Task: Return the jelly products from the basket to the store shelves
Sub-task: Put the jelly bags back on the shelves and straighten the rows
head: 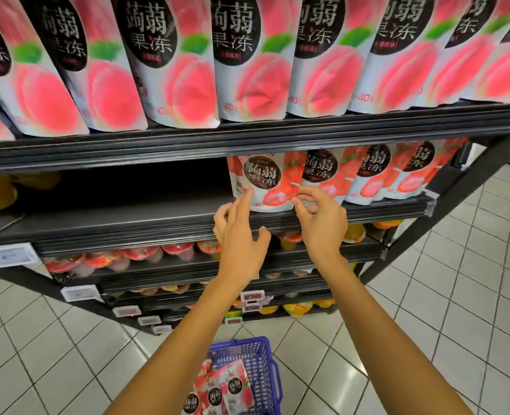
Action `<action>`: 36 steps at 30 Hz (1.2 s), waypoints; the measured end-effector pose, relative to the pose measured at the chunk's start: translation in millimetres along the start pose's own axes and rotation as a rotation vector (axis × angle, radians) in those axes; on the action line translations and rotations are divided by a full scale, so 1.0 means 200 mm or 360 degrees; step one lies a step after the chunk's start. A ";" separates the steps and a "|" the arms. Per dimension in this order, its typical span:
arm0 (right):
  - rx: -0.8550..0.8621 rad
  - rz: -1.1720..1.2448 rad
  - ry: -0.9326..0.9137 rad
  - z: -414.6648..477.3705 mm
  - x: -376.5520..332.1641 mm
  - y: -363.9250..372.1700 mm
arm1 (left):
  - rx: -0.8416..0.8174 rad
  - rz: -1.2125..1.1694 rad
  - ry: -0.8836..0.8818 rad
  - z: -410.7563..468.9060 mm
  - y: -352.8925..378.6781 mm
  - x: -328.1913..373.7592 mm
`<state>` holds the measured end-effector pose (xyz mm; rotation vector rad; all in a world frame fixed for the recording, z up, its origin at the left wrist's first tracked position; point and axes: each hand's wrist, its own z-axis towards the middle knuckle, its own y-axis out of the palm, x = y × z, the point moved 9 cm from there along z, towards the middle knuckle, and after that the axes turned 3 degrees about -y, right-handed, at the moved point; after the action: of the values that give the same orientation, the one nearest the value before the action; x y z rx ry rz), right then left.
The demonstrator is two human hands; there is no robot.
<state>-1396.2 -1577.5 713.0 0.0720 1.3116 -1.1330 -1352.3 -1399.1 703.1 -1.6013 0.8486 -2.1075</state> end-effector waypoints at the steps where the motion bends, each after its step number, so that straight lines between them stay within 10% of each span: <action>1: -0.0007 0.0001 -0.0001 0.00 0.00 0.01 | 0.0006 -0.0001 -0.0012 0.01 0.00 -0.01; 24: 0.0027 0.0177 0.0060 -0.09 0.05 -0.05 | 0.0121 -0.0232 -0.0032 -0.13 -0.05 -0.06; 36: -0.0629 0.0251 0.0238 -0.90 0.34 0.63 | -0.0161 -0.0484 -0.0749 -0.69 0.00 -1.25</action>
<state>-1449.7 -1444.5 532.1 -0.0314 1.6130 -0.7311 -1410.2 -1212.2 494.2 -2.2762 0.5863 -1.7600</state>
